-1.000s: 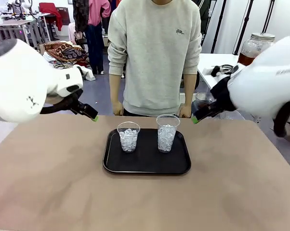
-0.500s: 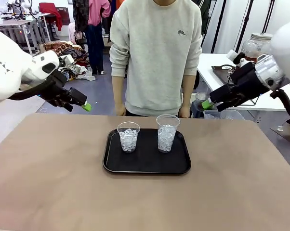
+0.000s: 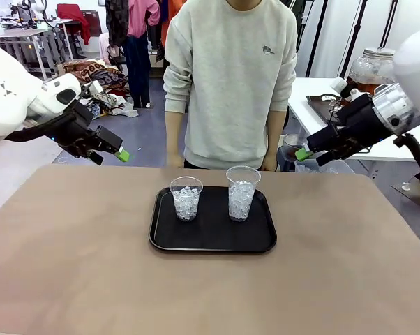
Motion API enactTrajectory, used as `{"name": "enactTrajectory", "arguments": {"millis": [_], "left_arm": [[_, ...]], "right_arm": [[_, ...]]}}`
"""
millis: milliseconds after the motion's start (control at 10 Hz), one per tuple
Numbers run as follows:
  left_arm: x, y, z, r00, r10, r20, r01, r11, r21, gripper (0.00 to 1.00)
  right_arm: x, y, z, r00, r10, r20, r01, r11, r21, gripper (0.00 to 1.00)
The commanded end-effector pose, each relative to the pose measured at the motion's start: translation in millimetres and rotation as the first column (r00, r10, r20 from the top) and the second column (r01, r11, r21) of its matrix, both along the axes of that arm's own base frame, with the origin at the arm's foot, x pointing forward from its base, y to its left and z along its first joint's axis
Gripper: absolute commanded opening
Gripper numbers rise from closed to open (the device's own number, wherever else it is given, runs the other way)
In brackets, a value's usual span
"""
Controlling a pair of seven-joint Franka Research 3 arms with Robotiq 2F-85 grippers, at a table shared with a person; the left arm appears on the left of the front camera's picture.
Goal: Pour the drink into the iced cup.
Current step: Pick up the iced cup indicated by the human and present it to them.
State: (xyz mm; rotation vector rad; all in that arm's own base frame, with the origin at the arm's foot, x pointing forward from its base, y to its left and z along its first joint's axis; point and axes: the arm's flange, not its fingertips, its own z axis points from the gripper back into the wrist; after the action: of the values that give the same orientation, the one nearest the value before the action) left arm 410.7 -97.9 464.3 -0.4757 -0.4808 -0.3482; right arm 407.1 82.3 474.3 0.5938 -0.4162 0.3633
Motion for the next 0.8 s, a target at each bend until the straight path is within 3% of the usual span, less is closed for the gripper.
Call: {"name": "enactTrajectory", "arguments": {"millis": [0,100,300,700], "left_arm": [[-1,0,-2,1.000,-0.007,0.010,0.007,1.000,-0.015,1.00],[0,0,0,1.000,0.000,0.000,0.000,1.000,0.000,1.00],[4,11,6,0.992,0.093,-0.086,-0.103,0.988,-0.118,1.00],[15,35,-8,0.960,0.101,-0.260,-0.188,0.924,-0.333,1.00]], "right_arm": [[1,0,-1,1.000,0.002,0.000,-0.002,1.000,0.004,1.00],[5,4,2,0.998,-0.039,-0.059,0.040,0.999,0.016,1.00],[16,-8,10,0.965,-0.134,-0.226,0.163,0.980,0.114,1.00],[26,-37,4,0.898,-0.142,-0.417,0.280,0.915,0.290,1.00]]}}
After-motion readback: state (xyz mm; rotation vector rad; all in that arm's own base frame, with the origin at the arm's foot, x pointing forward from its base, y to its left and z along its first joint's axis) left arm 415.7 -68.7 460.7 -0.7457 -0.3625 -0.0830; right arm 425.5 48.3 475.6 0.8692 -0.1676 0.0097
